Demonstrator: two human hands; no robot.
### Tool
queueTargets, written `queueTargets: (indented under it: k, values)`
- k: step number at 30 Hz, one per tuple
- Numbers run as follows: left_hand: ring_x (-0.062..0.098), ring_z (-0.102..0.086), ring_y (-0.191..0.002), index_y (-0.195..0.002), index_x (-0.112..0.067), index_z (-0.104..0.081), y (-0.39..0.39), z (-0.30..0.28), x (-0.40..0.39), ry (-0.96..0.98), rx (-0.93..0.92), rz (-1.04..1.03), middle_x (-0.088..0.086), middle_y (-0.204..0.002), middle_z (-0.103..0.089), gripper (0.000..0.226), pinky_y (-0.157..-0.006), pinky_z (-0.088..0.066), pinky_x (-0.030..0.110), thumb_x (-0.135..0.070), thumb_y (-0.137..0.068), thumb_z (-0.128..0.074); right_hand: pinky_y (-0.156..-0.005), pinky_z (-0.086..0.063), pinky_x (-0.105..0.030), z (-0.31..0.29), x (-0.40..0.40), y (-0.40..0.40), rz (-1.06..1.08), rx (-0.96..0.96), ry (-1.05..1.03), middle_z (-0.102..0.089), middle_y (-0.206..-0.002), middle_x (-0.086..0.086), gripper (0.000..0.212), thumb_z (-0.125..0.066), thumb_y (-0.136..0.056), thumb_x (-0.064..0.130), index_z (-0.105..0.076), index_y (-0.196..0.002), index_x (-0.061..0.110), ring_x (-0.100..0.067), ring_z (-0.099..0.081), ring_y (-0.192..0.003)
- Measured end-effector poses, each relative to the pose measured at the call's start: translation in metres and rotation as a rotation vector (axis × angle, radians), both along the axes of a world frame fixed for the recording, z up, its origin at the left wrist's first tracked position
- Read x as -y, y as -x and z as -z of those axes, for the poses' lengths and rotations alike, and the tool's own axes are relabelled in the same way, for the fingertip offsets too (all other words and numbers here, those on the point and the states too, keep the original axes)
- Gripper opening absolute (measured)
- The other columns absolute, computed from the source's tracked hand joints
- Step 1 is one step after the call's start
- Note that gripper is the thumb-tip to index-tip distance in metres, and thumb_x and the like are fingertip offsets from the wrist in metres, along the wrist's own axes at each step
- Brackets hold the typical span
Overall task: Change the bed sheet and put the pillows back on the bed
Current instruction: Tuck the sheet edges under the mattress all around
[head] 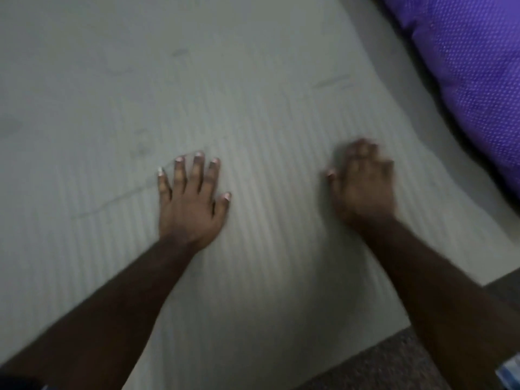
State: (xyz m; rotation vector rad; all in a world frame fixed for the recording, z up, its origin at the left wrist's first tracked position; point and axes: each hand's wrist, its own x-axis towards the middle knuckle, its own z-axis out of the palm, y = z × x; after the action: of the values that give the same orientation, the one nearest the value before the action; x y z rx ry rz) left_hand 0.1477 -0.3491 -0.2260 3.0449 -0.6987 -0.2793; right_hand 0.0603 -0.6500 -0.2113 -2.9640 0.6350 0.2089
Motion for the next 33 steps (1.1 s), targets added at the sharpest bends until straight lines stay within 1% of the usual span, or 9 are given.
queueTargets:
  k: [3, 6, 11, 15, 18, 22, 26, 30, 33]
  values:
    - [0.034, -0.017, -0.153, -0.159, -0.020, -0.026, 0.013, 0.000, 0.007, -0.003, -0.006, 0.274, 0.006, -0.165, -0.024, 0.069, -0.120, -0.010, 0.063, -0.054, -0.099, -0.029, -0.112, -0.027, -0.063, 0.009, -0.087, -0.004, -0.502, 0.076, -0.074, -0.038, -0.157, -0.013, 0.062, -0.036, -0.101, 0.048, -0.043, -0.149, 0.010, -0.034, -0.032, -0.147]
    - [0.029, -0.023, -0.152, -0.157, -0.020, -0.031, -0.019, 0.004, 0.001, -0.004, 0.019, 0.381, 0.005, -0.164, -0.026, 0.068, -0.119, -0.014, 0.063, -0.057, -0.100, -0.028, -0.118, -0.019, -0.057, 0.018, -0.097, -0.031, -0.636, 0.029, -0.065, -0.033, -0.161, -0.004, 0.064, -0.032, -0.100, 0.057, -0.040, -0.152, 0.021, -0.024, -0.026, -0.151]
    - [0.029, -0.018, -0.153, -0.159, -0.033, -0.019, -0.142, 0.010, 0.013, -0.049, 0.028, 0.404, 0.006, -0.166, -0.020, 0.070, -0.121, -0.006, 0.059, -0.065, -0.097, -0.021, -0.121, -0.011, -0.054, 0.024, 0.003, -0.129, -0.354, -0.069, 0.047, -0.016, -0.167, -0.001, 0.075, -0.019, -0.096, 0.067, -0.017, -0.159, 0.027, -0.025, -0.016, -0.153]
    - [0.033, -0.015, -0.153, -0.159, -0.022, -0.021, -0.192, -0.002, 0.015, 0.034, 0.062, 0.201, 0.008, -0.166, -0.019, 0.069, -0.122, -0.005, 0.059, -0.057, -0.100, -0.025, -0.118, -0.015, -0.062, 0.014, 0.016, -0.179, -0.011, -0.011, 0.036, -0.014, -0.166, -0.013, 0.075, -0.024, -0.100, 0.058, -0.018, -0.158, 0.010, -0.035, -0.015, -0.152]
    - [0.033, -0.021, -0.152, -0.159, -0.014, -0.024, -0.162, -0.009, -0.016, 0.010, 0.058, 0.403, 0.009, -0.164, -0.026, 0.069, -0.121, -0.012, 0.060, -0.052, -0.101, -0.030, -0.111, -0.028, -0.064, 0.015, -0.061, -0.173, -0.388, 0.102, -0.032, -0.034, -0.158, -0.019, 0.067, -0.034, -0.100, 0.049, -0.037, -0.151, 0.007, -0.038, -0.033, -0.145]
    - [0.032, -0.027, -0.150, -0.159, -0.023, -0.026, -0.166, -0.005, -0.065, -0.065, 0.010, 0.562, 0.007, -0.163, -0.029, 0.068, -0.119, -0.015, 0.062, -0.059, -0.101, -0.027, -0.117, -0.019, -0.061, 0.022, -0.117, -0.178, -0.809, 0.070, -0.057, -0.038, -0.158, -0.005, 0.062, -0.035, -0.099, 0.056, -0.044, -0.149, 0.020, -0.027, -0.032, -0.148]
    - [0.031, -0.018, -0.153, -0.159, -0.037, -0.016, -0.256, 0.004, -0.059, -0.091, -0.011, 0.405, 0.004, -0.167, -0.019, 0.068, -0.121, -0.009, 0.057, -0.065, -0.098, -0.020, -0.121, -0.009, -0.058, 0.029, -0.057, -0.270, -0.610, -0.038, 0.046, -0.014, -0.167, 0.000, 0.076, -0.015, -0.095, 0.068, -0.015, -0.159, 0.028, -0.024, -0.015, -0.153]
    - [0.030, -0.005, -0.155, -0.159, -0.036, -0.008, -0.300, 0.001, -0.029, -0.005, 0.039, 0.070, 0.000, -0.169, -0.006, 0.071, -0.121, 0.000, 0.059, -0.068, -0.097, -0.019, -0.119, -0.006, -0.061, 0.021, -0.021, -0.321, -0.200, 0.021, 0.019, -0.009, -0.168, -0.005, 0.080, -0.016, -0.096, 0.066, -0.012, -0.159, 0.017, -0.030, -0.008, -0.154]
    - [0.036, -0.005, -0.154, -0.161, -0.030, -0.007, -0.266, -0.004, -0.010, 0.008, 0.094, 0.069, 0.003, -0.169, -0.005, 0.074, -0.120, 0.001, 0.064, -0.066, -0.097, -0.020, -0.118, -0.010, -0.062, 0.016, -0.070, -0.294, -0.376, 0.060, 0.004, -0.016, -0.166, -0.013, 0.075, -0.018, -0.098, 0.057, -0.018, -0.158, 0.013, -0.035, -0.016, -0.152]
